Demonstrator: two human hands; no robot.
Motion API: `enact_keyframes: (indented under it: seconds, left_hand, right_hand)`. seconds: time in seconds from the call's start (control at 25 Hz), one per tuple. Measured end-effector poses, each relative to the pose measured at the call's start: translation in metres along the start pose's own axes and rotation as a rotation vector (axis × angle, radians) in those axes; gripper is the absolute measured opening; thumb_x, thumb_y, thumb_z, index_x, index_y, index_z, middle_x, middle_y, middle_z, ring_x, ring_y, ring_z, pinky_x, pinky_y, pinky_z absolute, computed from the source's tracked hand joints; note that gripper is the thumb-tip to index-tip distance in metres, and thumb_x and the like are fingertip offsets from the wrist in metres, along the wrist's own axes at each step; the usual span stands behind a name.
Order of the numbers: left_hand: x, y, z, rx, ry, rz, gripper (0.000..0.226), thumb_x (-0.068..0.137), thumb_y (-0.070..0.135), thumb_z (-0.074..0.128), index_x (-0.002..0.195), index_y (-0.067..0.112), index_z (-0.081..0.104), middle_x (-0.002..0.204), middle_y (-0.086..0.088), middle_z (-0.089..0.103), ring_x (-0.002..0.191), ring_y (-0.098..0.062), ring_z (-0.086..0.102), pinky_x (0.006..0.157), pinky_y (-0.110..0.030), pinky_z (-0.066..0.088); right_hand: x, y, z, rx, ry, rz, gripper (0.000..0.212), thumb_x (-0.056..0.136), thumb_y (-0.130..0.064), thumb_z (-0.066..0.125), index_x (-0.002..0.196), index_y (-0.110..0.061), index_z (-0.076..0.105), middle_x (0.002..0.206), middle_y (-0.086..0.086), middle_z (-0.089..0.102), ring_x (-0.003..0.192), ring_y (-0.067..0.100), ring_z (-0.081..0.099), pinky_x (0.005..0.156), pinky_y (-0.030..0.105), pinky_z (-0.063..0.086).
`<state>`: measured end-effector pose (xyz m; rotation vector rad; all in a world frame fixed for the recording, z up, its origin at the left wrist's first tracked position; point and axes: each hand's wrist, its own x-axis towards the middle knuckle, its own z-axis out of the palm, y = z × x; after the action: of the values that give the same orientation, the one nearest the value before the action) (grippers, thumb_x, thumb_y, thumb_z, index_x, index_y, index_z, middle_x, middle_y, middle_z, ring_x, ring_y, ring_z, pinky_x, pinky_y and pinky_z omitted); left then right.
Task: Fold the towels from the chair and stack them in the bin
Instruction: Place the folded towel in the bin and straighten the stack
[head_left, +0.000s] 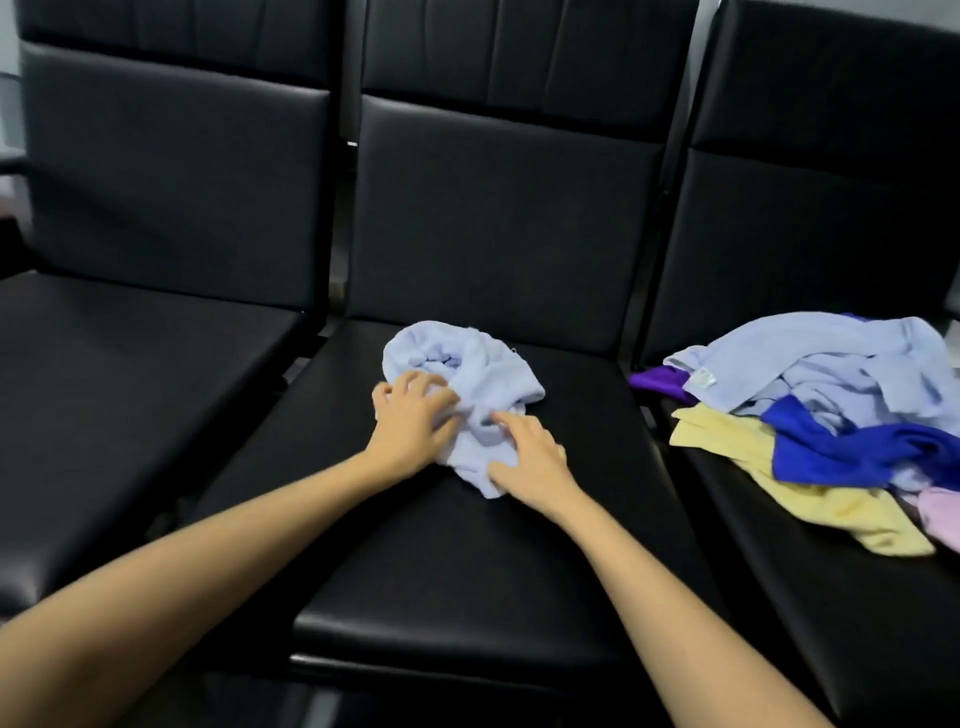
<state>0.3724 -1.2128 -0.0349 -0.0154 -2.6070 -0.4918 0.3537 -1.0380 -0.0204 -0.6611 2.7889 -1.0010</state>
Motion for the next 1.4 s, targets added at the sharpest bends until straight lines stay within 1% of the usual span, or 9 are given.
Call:
enact_keyframes:
  seconds: [0.12,0.24,0.48,0.64,0.8,1.0,1.16,1.28,1.4]
  left_hand:
    - [0.004,0.022,-0.024,-0.382,0.126,-0.078,0.027,0.093,0.030,0.040,0.097,0.010,0.058,0.086,0.002,0.061,0.076,-0.007,0.054,0.069,-0.027,0.045]
    - [0.013,0.033,-0.039,-0.583,0.195,-0.239,0.011,0.094,0.023,0.050,0.100,0.014,0.048,0.082,0.008,0.054,0.073,-0.004,0.052,0.058,-0.007,0.037]
    - [0.047,0.017,-0.074,-1.596,-0.033,-0.422,0.026,0.081,0.029,0.071,0.099,0.029,0.053,0.104,0.005,0.059,0.096,-0.015,0.058,0.076,-0.029,0.045]
    - [0.022,0.020,-0.038,-0.611,-0.109,-0.078,0.062,0.064,0.052,0.070,0.116,0.028,0.046,0.116,0.005,0.049,0.108,-0.010,0.050,0.089,-0.030,0.046]
    - [0.007,0.016,0.003,-0.054,-0.335,-0.033,0.054,0.075,0.053,0.062,0.116,0.021,0.049,0.115,0.000,0.043,0.107,-0.021,0.048,0.086,-0.034,0.044]
    - [0.020,0.019,-0.023,-0.082,0.063,-0.057,0.024,0.092,0.015,0.050,0.106,0.017,0.069,0.106,-0.006,0.060,0.104,-0.024,0.056,0.072,-0.029,0.041]
    - [0.038,0.009,-0.056,-0.397,0.149,-0.201,0.018,0.092,0.007,0.048,0.095,0.012,0.065,0.089,-0.003,0.066,0.088,-0.018,0.059,0.066,-0.022,0.035]
    - [0.046,0.010,-0.059,-0.667,0.086,-0.285,0.019,0.089,0.002,0.044,0.082,0.015,0.055,0.076,0.001,0.059,0.080,-0.019,0.054,0.062,-0.025,0.039]
    - [0.041,0.013,-0.074,-0.390,-0.219,-0.190,0.032,0.085,0.051,0.058,0.103,0.025,0.056,0.094,0.005,0.057,0.088,-0.017,0.057,0.065,-0.028,0.043]
  right_hand:
    - [0.006,-0.004,0.002,-0.186,-0.145,-0.037,0.078,0.083,-0.039,0.060,0.147,-0.028,0.018,0.149,0.000,0.025,0.134,0.022,0.031,0.108,0.038,0.028]
    - [0.008,-0.013,-0.003,0.167,0.203,-0.055,0.019,0.088,-0.013,0.046,0.104,-0.016,0.055,0.100,0.005,0.063,0.093,0.023,0.059,0.074,0.033,0.047]
    - [0.031,-0.031,-0.043,0.864,0.380,0.338,0.027,0.094,-0.018,0.050,0.068,-0.012,0.054,0.067,0.001,0.055,0.066,0.016,0.052,0.055,0.025,0.041]
    - [0.036,-0.030,-0.051,1.013,0.170,0.443,0.017,0.074,-0.016,0.057,0.056,-0.015,0.059,0.067,0.006,0.051,0.064,0.022,0.050,0.061,0.029,0.040]
    - [0.029,-0.024,-0.054,0.478,-0.007,0.176,0.038,0.074,-0.005,0.053,0.106,-0.025,0.050,0.098,0.003,0.056,0.092,0.020,0.056,0.074,0.027,0.045]
    - [0.021,-0.020,-0.057,-0.228,0.385,0.265,0.026,0.086,-0.010,0.040,0.100,-0.020,0.060,0.111,0.008,0.060,0.106,0.034,0.056,0.076,0.031,0.038]
    - [0.027,-0.010,-0.063,0.011,0.497,0.224,0.021,0.082,-0.007,0.043,0.064,-0.016,0.036,0.079,0.006,0.047,0.077,0.028,0.043,0.059,0.030,0.029]
    - [0.037,-0.024,-0.058,0.235,0.398,0.075,0.005,0.083,-0.007,0.050,0.078,-0.006,0.052,0.076,0.003,0.052,0.074,0.021,0.049,0.051,0.026,0.033]
    - [0.037,-0.023,-0.062,0.212,0.331,-0.030,0.019,0.080,-0.009,0.057,0.097,-0.013,0.048,0.080,-0.004,0.051,0.075,0.016,0.052,0.060,0.025,0.042]
